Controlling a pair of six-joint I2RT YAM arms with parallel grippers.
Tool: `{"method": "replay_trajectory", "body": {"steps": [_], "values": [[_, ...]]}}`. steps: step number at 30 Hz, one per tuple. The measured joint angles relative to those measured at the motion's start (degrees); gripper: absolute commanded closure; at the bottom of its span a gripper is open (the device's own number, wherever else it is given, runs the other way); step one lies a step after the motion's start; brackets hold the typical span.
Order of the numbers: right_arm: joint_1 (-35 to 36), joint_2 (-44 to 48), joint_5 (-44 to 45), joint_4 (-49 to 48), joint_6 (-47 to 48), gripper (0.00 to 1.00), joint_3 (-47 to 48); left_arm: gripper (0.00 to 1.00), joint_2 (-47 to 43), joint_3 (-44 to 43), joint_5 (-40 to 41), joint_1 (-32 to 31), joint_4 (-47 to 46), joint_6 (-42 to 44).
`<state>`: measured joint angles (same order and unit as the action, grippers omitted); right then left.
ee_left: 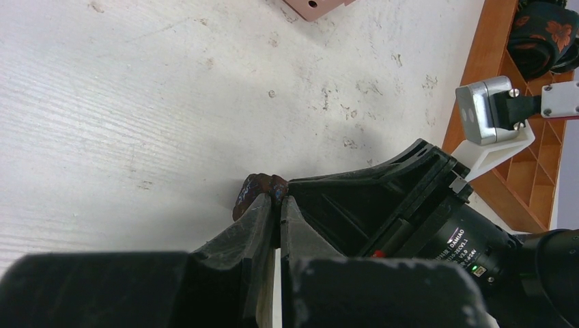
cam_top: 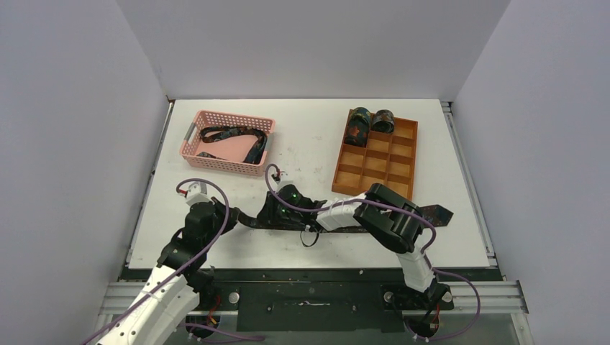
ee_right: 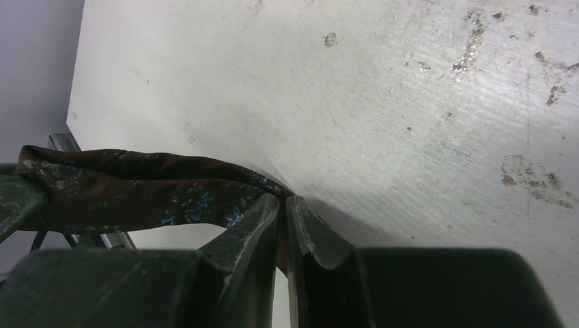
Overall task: Roll the ties
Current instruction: Roll the tie at the center of the board.
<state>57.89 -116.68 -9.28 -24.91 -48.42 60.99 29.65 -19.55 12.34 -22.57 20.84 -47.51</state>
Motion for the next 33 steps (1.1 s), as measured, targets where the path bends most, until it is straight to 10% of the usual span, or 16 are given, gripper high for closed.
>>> {"method": "replay_trajectory", "body": {"steps": [33], "values": [[3.98,-6.51,-2.36,-1.81,0.09,0.95,7.21,1.00,-0.02,0.31,-0.83,-1.55,-0.55,-1.27]]}}
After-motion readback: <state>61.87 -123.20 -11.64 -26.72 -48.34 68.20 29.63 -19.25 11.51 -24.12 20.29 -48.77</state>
